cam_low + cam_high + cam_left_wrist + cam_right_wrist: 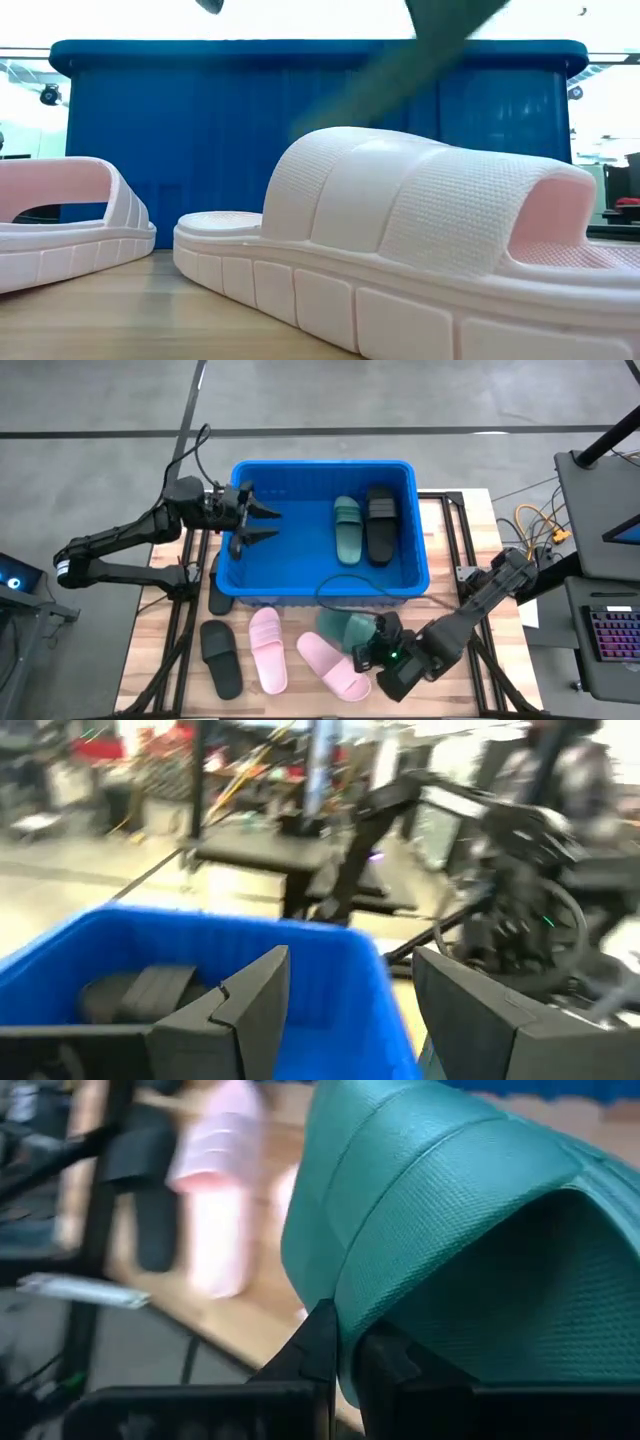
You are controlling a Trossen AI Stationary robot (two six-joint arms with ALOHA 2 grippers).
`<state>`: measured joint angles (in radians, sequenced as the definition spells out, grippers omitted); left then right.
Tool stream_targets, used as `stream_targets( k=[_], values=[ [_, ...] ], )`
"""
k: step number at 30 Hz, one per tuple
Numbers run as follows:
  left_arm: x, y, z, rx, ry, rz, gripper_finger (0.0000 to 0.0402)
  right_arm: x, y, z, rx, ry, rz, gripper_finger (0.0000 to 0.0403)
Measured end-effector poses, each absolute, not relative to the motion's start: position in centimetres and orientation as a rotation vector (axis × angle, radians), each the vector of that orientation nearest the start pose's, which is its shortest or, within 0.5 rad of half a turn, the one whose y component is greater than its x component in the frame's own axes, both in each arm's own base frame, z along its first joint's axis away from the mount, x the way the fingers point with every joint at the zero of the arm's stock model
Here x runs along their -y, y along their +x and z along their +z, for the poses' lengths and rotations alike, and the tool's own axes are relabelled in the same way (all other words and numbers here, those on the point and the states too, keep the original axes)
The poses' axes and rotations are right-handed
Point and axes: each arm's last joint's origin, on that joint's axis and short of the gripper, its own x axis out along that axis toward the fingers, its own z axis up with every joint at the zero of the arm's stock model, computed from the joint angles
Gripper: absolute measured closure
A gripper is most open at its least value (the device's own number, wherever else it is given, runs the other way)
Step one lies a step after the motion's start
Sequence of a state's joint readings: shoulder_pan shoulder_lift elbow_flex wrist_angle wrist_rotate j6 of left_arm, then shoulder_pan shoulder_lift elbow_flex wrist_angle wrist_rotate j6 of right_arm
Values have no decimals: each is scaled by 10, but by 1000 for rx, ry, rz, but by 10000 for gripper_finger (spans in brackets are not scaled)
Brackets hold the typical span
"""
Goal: Pick and place slides into bin
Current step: Put the green slide into the blue bin
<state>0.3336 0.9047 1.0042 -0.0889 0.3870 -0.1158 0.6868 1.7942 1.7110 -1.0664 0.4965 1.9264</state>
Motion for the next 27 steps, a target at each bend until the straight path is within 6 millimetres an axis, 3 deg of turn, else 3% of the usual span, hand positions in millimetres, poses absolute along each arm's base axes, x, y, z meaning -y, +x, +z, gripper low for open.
stream_targets(
  k=[7, 12, 18, 27],
  values=[
    [-41, 192, 406, 138, 146, -217, 205, -201, 275, 396, -652, 1128, -507, 390],
    [-27, 200, 411, 250, 400, -251, 205, -178, 255, 438, -594, 1114, -460, 390],
    [-13, 216, 415, 356, 616, -212, 205, -153, 239, 461, -532, 1132, -472, 390],
    [-6, 255, 402, 378, 722, -237, 205, -135, 246, 468, -534, 1242, -456, 390]
  ],
)
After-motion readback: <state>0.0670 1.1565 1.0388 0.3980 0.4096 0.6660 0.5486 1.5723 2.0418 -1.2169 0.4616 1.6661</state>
